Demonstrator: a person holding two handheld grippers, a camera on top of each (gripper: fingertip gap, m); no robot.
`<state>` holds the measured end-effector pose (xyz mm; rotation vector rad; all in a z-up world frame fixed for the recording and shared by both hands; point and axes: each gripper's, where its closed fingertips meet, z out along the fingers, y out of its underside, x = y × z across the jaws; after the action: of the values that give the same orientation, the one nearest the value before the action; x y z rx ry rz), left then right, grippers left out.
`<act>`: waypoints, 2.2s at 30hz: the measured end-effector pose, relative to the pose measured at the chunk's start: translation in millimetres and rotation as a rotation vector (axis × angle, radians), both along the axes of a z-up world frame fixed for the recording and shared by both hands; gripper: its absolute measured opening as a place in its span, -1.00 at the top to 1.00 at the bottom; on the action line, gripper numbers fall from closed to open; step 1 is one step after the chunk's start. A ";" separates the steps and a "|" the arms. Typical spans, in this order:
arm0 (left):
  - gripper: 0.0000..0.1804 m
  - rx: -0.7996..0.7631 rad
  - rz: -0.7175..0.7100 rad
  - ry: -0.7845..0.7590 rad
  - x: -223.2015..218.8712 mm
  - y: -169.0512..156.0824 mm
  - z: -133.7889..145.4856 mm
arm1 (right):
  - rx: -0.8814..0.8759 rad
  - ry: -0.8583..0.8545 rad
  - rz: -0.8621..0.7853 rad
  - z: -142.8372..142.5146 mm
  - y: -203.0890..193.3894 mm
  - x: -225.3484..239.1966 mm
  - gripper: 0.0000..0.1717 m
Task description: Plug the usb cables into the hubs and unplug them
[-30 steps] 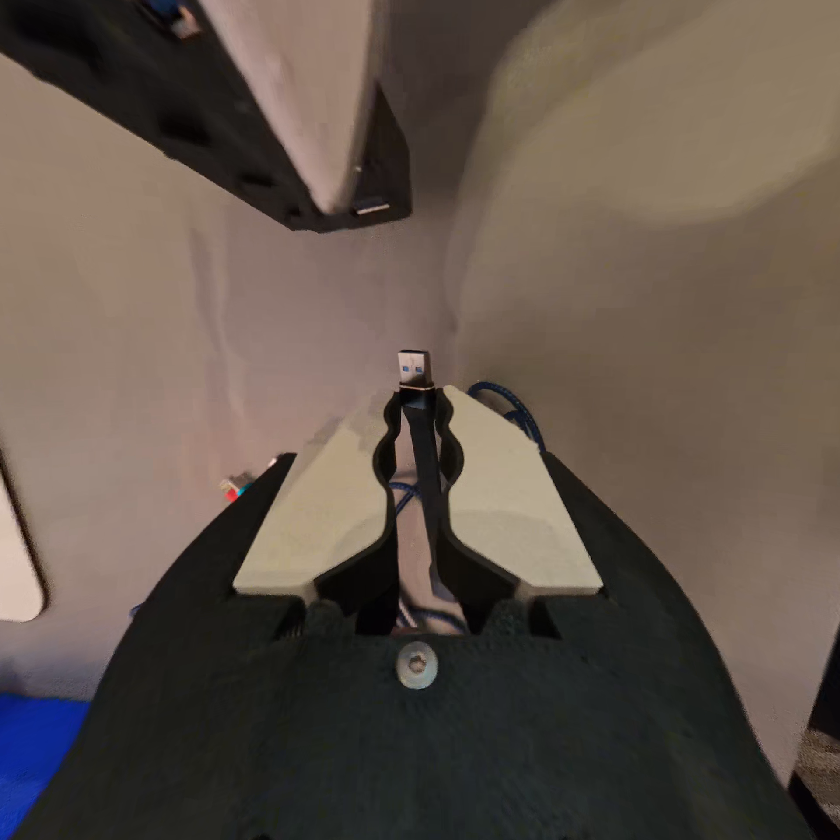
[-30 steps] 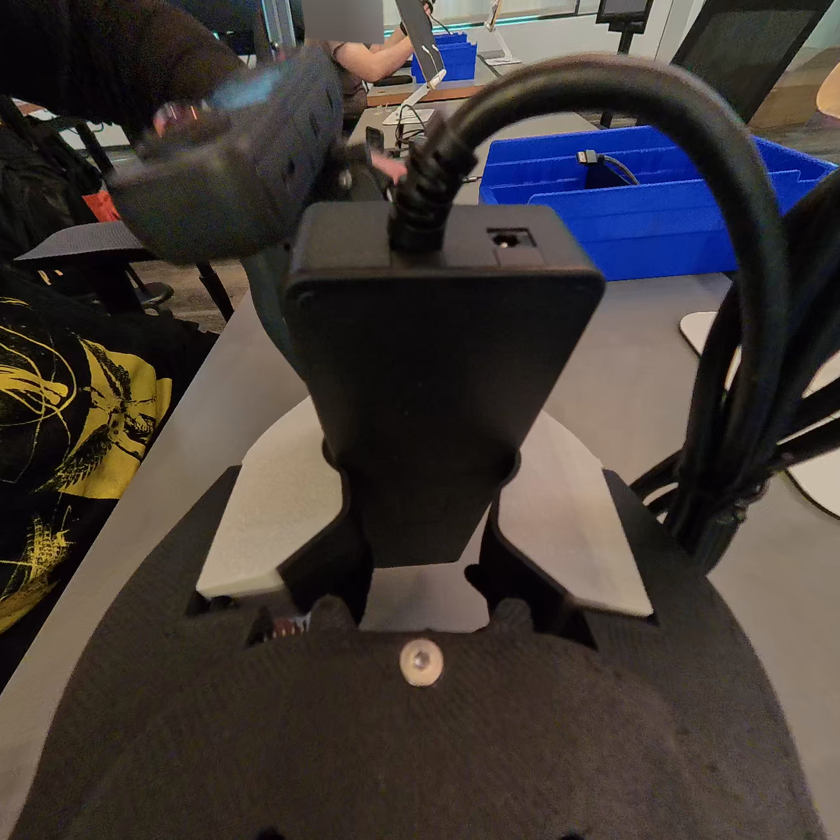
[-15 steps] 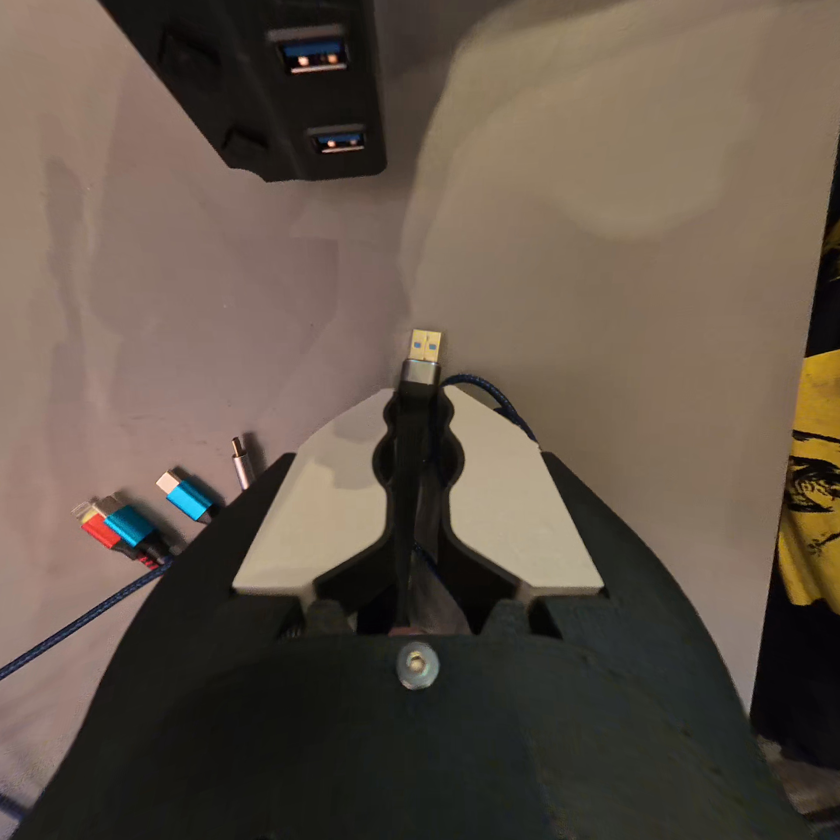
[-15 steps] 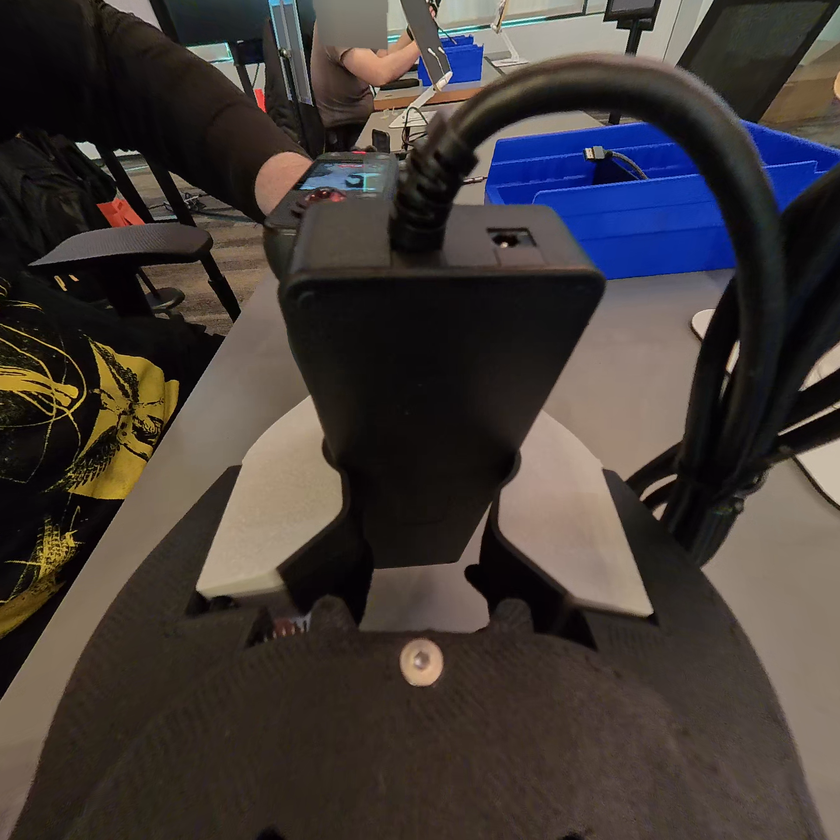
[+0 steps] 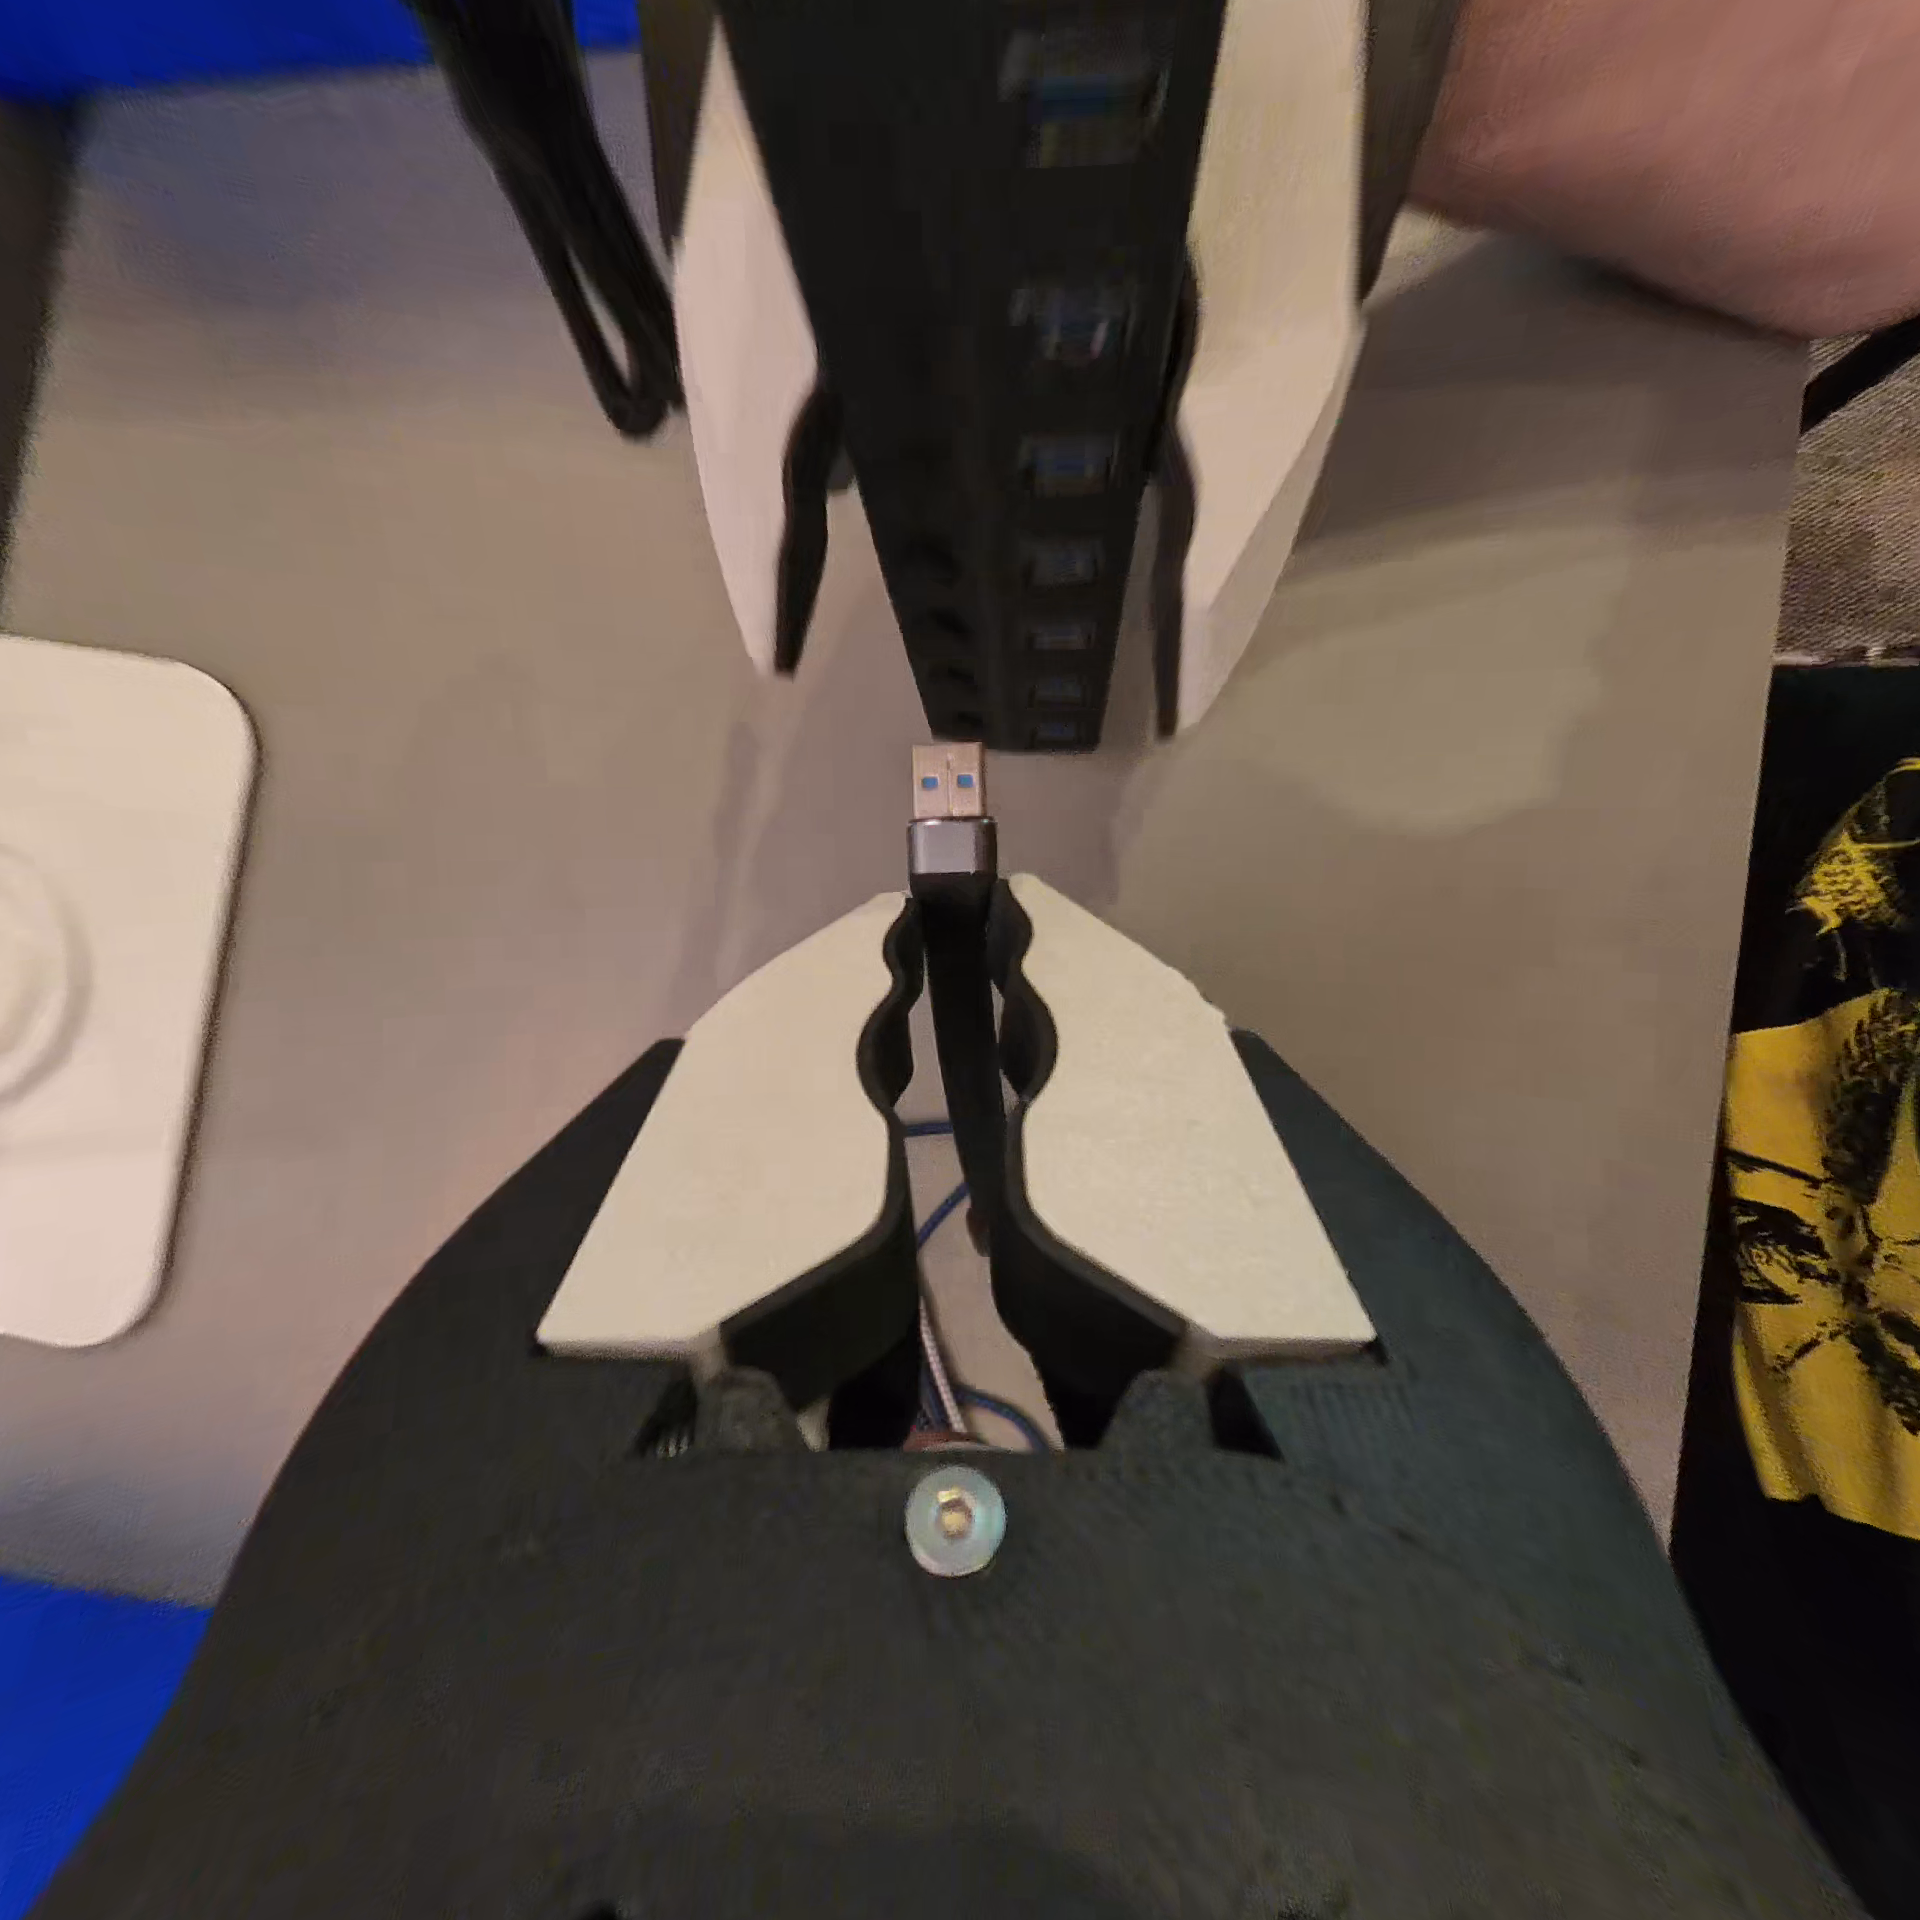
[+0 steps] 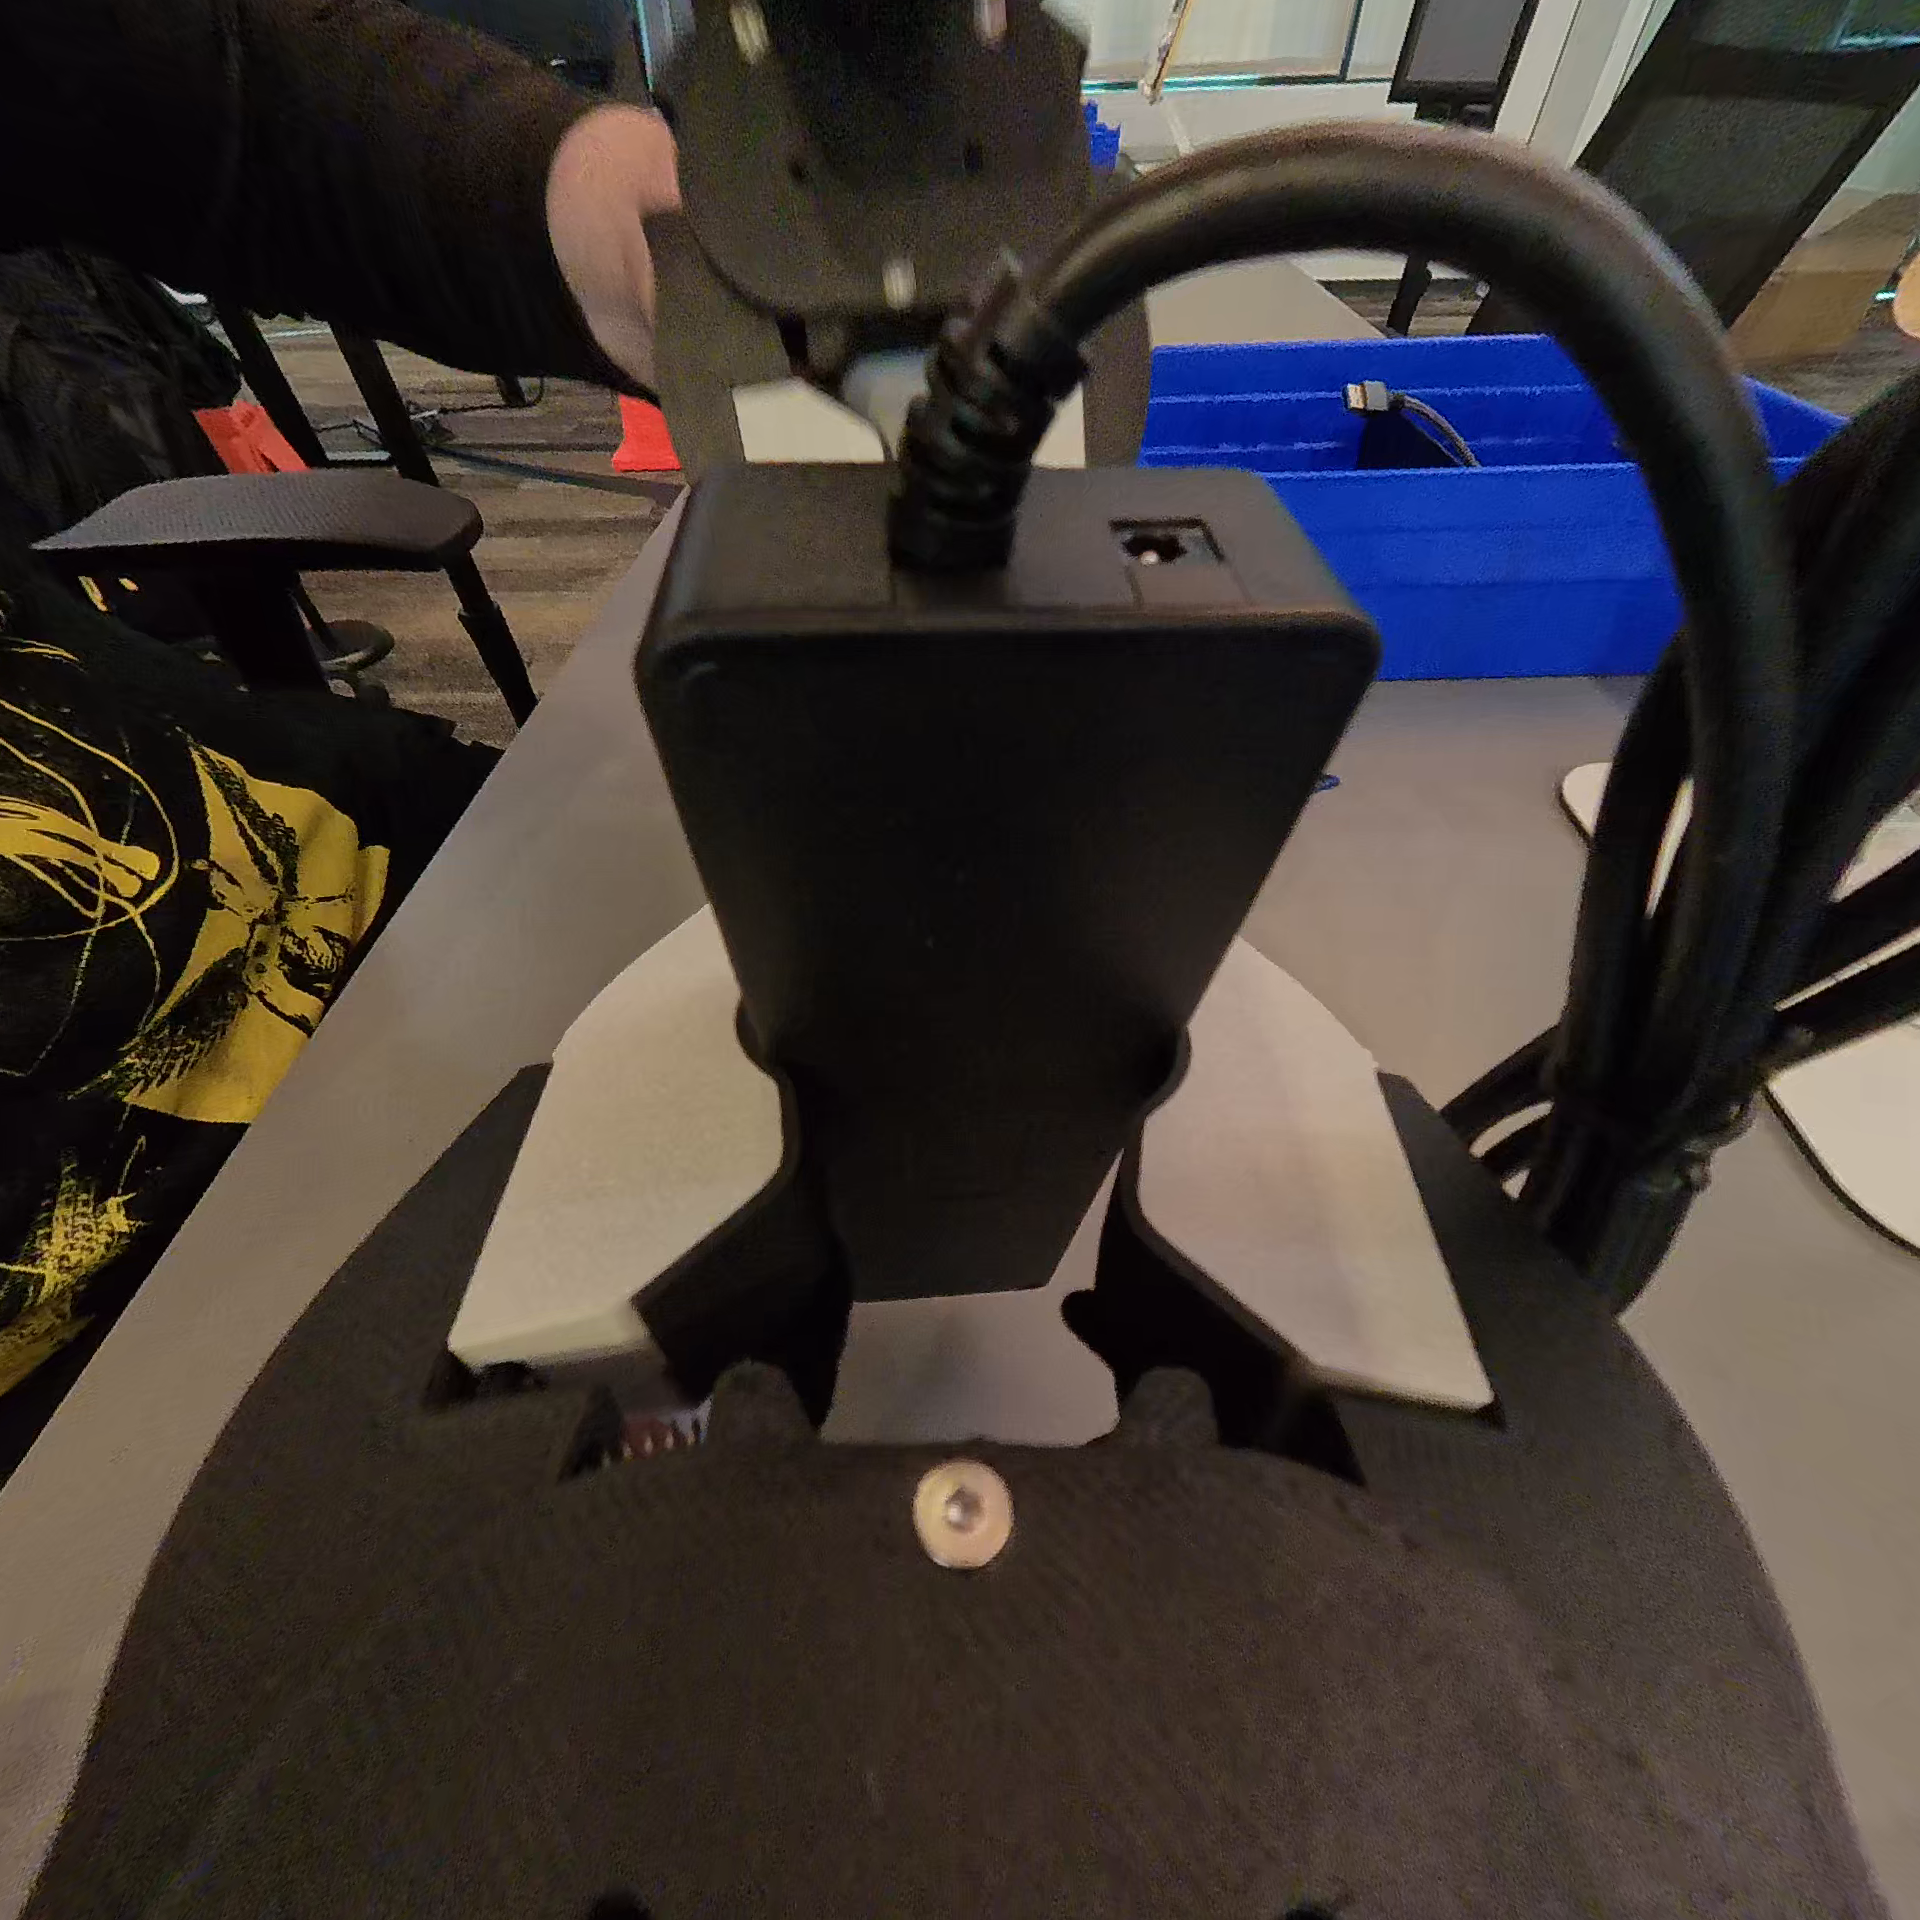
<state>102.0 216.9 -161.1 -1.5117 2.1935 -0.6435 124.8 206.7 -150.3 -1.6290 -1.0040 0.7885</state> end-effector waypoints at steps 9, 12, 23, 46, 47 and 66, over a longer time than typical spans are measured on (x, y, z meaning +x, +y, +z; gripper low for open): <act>0.87 0.097 -0.041 0.043 22.6 -25.9 32.0 | 0.004 0.002 0.006 -0.4 -0.4 -4.3 0.25; 0.87 0.106 -0.036 0.051 24.2 -27.5 34.1 | 0.008 0.007 0.007 0.5 -0.5 -4.6 0.25; 0.87 0.110 -0.047 0.064 18.9 -27.2 34.6 | 0.006 -0.012 0.014 -5.2 0.5 -9.9 0.25; 0.88 0.196 -0.083 0.082 19.2 -27.4 27.1 | -0.045 -0.097 0.017 -19.5 -1.9 -7.0 0.25; 0.88 0.204 -0.088 0.092 18.2 -27.6 25.9 | -0.042 -0.098 0.021 -19.6 -2.5 -8.2 0.25; 0.88 0.212 -0.086 0.079 21.6 -27.9 16.2 | -0.050 -0.117 0.017 -20.1 -3.6 -7.0 0.25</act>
<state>123.6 189.0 -144.8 -1.3617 2.3139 -0.3685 117.9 203.1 -170.5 -1.7284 -1.0889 0.7418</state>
